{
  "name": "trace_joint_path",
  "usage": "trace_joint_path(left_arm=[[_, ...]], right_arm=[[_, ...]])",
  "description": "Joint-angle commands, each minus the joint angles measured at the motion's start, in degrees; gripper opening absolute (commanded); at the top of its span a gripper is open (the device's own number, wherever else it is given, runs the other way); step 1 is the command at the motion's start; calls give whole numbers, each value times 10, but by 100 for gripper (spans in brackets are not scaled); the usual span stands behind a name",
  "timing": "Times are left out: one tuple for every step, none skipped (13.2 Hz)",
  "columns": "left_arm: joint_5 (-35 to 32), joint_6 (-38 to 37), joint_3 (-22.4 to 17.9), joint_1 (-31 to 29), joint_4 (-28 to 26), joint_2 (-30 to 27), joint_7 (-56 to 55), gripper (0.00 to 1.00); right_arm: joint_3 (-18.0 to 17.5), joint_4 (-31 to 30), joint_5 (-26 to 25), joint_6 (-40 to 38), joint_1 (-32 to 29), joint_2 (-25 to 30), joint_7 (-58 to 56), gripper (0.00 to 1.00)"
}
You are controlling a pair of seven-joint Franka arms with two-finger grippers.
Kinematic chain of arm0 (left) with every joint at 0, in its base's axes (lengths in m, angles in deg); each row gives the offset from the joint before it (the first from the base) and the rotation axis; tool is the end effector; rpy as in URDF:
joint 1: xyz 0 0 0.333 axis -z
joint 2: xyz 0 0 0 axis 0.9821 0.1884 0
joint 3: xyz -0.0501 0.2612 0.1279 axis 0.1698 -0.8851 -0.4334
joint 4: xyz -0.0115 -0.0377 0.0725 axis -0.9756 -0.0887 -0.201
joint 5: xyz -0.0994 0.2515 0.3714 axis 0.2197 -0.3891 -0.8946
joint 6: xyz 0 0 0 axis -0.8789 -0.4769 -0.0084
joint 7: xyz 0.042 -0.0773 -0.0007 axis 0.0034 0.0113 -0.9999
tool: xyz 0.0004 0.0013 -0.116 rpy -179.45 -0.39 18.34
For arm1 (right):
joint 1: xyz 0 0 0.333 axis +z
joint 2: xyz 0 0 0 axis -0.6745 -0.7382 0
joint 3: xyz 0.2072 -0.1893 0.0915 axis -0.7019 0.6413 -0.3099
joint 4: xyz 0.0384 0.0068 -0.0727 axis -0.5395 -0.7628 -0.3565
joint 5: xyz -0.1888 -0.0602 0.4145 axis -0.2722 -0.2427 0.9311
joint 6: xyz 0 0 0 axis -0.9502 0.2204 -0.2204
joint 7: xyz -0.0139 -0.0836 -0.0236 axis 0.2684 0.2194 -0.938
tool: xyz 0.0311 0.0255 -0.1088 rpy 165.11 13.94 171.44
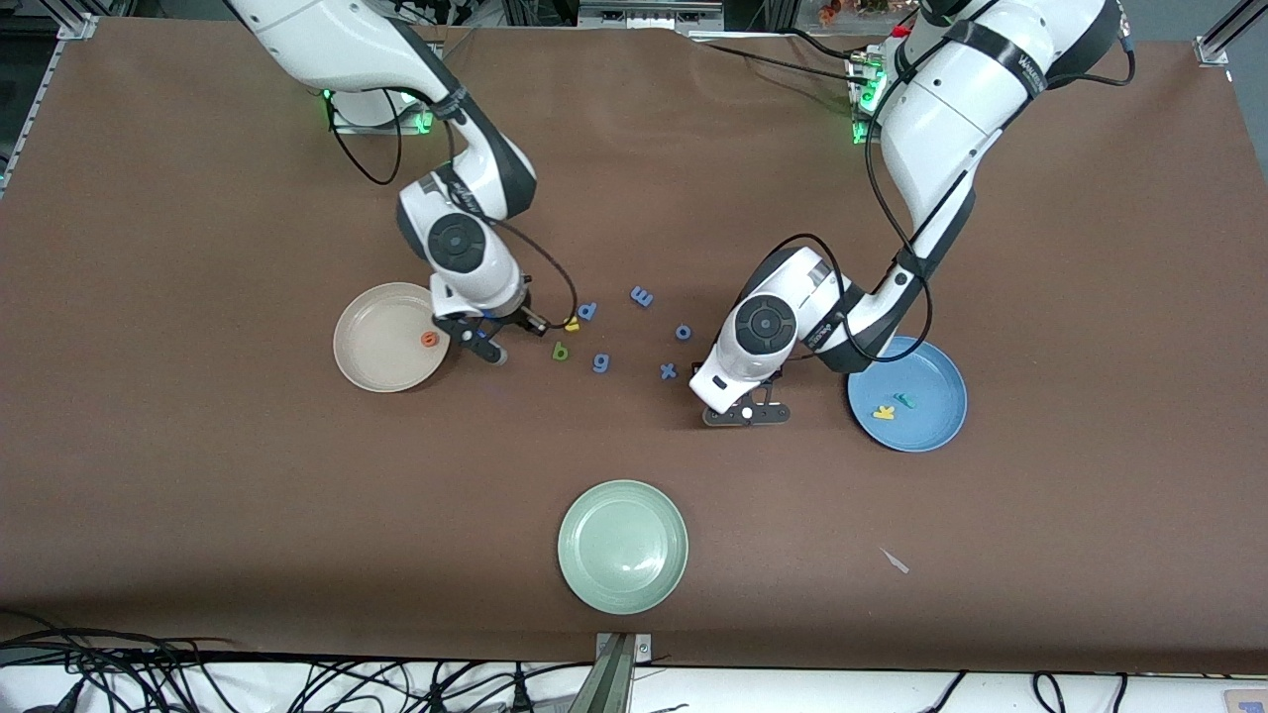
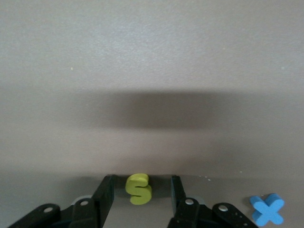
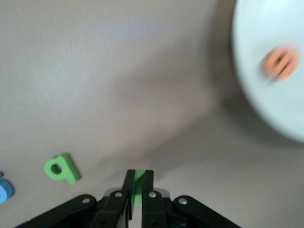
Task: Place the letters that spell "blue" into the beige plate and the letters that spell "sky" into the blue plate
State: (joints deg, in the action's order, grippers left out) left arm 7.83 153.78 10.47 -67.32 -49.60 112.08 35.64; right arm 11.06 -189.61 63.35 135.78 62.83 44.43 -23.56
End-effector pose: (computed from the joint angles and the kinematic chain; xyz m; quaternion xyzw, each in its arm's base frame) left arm 0.6089 -0.3888 0.1043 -0.9977 -0.0310 0.0597 0.0062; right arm 0.5395 0.3331 0.1354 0.9640 -0.2613 -0.0499 0.0018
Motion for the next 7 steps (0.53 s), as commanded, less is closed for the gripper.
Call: trace_joint_path(left_arm=[[-9, -33, 2, -5, 9, 0, -2, 25], [-9, -33, 3, -4, 10, 0, -19, 7], [-10, -34, 3, -5, 12, -1, -29, 0], [-11, -38, 3, -7, 14, -8, -29, 0], [-12, -67, 3, -11, 17, -26, -26, 0], [-13, -101, 4, -25, 18, -47, -20, 0], [-13, -121, 5, -35, 18, -66, -7, 0]], right_arm=[[-4, -9, -1, -63, -33, 47, -132, 3], [1, -9, -3, -84, -46, 55, -188, 3], [15, -11, -9, -103, -52, 61, -240, 4], [37, -15, -9, -106, -52, 65, -288, 4], [52, -24, -10, -105, -53, 66, -326, 5], [63, -33, -10, -98, -55, 67, -354, 5], [65, -39, -10, -91, -56, 67, -365, 8]])
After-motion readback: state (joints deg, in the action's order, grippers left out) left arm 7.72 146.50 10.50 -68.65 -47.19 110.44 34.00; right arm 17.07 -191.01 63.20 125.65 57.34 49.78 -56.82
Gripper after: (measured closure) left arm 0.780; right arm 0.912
